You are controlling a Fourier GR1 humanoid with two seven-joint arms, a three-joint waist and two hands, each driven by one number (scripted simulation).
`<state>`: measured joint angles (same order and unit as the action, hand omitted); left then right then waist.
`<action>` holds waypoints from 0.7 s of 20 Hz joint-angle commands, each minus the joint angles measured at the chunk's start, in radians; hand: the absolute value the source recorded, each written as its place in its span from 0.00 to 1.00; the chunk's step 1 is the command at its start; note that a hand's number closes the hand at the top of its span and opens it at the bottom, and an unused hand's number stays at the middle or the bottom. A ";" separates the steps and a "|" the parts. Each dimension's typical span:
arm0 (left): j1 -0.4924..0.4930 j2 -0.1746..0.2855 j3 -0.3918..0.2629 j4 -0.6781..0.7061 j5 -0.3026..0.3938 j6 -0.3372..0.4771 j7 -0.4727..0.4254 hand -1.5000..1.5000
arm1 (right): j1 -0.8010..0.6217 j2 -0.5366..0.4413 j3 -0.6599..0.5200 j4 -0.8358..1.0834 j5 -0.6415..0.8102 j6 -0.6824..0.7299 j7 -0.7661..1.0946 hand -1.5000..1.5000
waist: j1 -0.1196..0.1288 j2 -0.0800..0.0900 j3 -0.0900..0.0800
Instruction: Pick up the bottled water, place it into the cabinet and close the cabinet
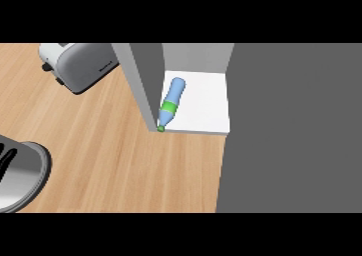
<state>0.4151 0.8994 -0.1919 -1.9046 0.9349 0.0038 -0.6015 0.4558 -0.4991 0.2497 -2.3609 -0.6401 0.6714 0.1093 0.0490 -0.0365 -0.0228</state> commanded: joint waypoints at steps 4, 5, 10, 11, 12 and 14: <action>0.064 0.040 0.055 0.008 0.029 -0.061 -0.013 0.00 | -0.124 0.042 0.124 -0.181 0.148 -0.172 0.150 1.00 | 0.016 0.000 -0.001; 0.063 0.048 0.065 0.018 0.031 -0.074 -0.014 0.00 | -0.148 0.051 0.154 -0.170 0.150 -0.187 0.166 1.00 | 0.013 0.002 -0.001; 0.082 0.066 0.101 0.026 0.049 -0.123 -0.029 0.00 | -0.312 0.115 0.233 -0.119 0.150 -0.294 0.241 1.00 | 0.038 0.006 -0.003; 0.092 0.076 0.110 0.023 0.058 -0.130 -0.023 0.00 | -0.334 0.125 0.263 -0.103 0.171 -0.313 0.265 1.00 | 0.038 0.004 0.000; 0.104 0.085 0.118 0.030 0.066 -0.150 -0.022 0.00 | -0.362 0.152 0.276 -0.088 0.166 -0.339 0.271 1.00 | 0.045 0.005 0.000; 0.103 0.084 0.133 0.028 0.078 -0.164 -0.030 0.00 | -0.424 0.182 0.297 -0.073 0.170 -0.389 0.308 1.00 | 0.040 0.008 0.001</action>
<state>0.5050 0.9701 -0.0858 -1.8799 0.9921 -0.1255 -0.6259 0.1275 -0.3770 0.4786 -2.3345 -0.5912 0.3934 0.3323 0.0842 -0.0319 -0.0234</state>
